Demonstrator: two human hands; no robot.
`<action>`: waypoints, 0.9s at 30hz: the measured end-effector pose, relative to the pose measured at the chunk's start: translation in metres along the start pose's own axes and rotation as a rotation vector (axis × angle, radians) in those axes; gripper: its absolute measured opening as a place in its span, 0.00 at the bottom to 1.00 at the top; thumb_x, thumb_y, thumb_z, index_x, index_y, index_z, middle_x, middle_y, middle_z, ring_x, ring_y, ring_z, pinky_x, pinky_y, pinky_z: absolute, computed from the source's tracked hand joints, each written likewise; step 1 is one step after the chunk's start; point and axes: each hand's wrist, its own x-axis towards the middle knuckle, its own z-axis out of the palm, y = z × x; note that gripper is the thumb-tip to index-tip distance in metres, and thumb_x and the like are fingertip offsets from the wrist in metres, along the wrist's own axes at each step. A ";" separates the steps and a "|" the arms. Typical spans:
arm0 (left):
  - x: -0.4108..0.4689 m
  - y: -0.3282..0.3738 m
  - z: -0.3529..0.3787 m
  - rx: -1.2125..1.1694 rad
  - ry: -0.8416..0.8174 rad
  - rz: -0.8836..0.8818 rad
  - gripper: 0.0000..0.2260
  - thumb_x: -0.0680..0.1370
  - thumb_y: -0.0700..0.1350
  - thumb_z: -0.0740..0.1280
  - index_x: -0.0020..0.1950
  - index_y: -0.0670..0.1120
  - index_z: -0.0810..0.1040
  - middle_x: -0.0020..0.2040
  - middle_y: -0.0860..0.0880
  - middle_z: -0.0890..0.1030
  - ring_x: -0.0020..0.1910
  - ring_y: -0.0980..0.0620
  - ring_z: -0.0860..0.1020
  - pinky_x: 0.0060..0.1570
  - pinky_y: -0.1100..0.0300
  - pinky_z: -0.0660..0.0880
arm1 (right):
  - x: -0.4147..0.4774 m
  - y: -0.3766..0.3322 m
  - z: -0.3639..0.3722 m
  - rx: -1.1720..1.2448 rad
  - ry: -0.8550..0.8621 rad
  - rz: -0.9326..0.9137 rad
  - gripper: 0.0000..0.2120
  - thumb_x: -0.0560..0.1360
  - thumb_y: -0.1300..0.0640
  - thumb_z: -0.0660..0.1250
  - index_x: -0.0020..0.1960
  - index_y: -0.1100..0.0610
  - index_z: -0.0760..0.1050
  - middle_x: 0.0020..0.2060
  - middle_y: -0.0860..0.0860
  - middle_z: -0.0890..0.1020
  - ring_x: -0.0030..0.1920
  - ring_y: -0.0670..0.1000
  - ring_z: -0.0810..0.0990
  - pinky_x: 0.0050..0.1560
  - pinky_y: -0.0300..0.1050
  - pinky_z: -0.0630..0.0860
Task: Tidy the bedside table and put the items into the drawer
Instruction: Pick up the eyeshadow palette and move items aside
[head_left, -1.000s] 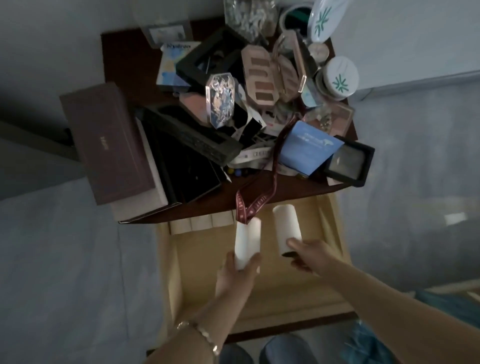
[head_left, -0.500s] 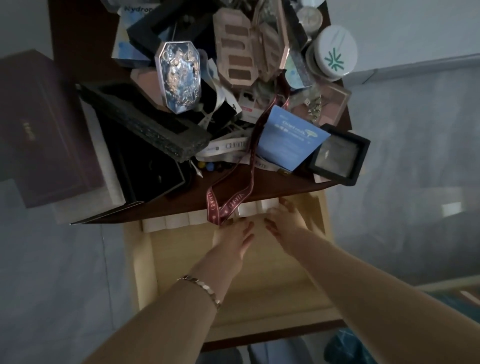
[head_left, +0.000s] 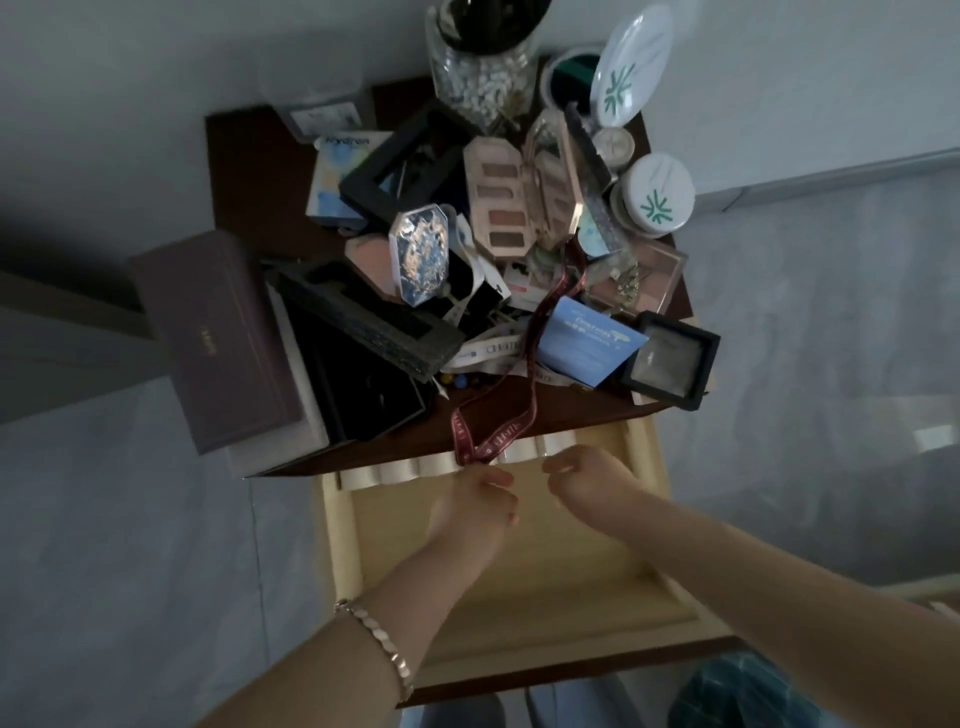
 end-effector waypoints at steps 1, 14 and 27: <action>-0.005 0.004 -0.005 0.040 0.012 0.080 0.11 0.76 0.37 0.57 0.45 0.49 0.77 0.37 0.49 0.81 0.36 0.50 0.77 0.35 0.58 0.71 | -0.021 -0.015 -0.008 -0.094 -0.011 -0.131 0.13 0.76 0.61 0.59 0.57 0.57 0.76 0.46 0.52 0.79 0.48 0.51 0.79 0.44 0.41 0.75; -0.038 0.057 -0.074 -0.170 0.129 0.455 0.12 0.77 0.33 0.58 0.42 0.46 0.77 0.36 0.49 0.79 0.31 0.58 0.76 0.27 0.71 0.70 | 0.025 -0.155 -0.120 -0.159 0.740 -0.247 0.19 0.76 0.54 0.62 0.62 0.65 0.69 0.55 0.59 0.76 0.57 0.59 0.75 0.47 0.45 0.68; -0.061 0.100 -0.078 -0.921 -0.064 0.352 0.16 0.81 0.49 0.55 0.64 0.45 0.72 0.59 0.45 0.79 0.57 0.48 0.78 0.59 0.52 0.74 | -0.101 -0.097 -0.087 0.188 0.581 -0.670 0.06 0.76 0.60 0.65 0.42 0.52 0.78 0.32 0.45 0.80 0.30 0.39 0.80 0.29 0.26 0.72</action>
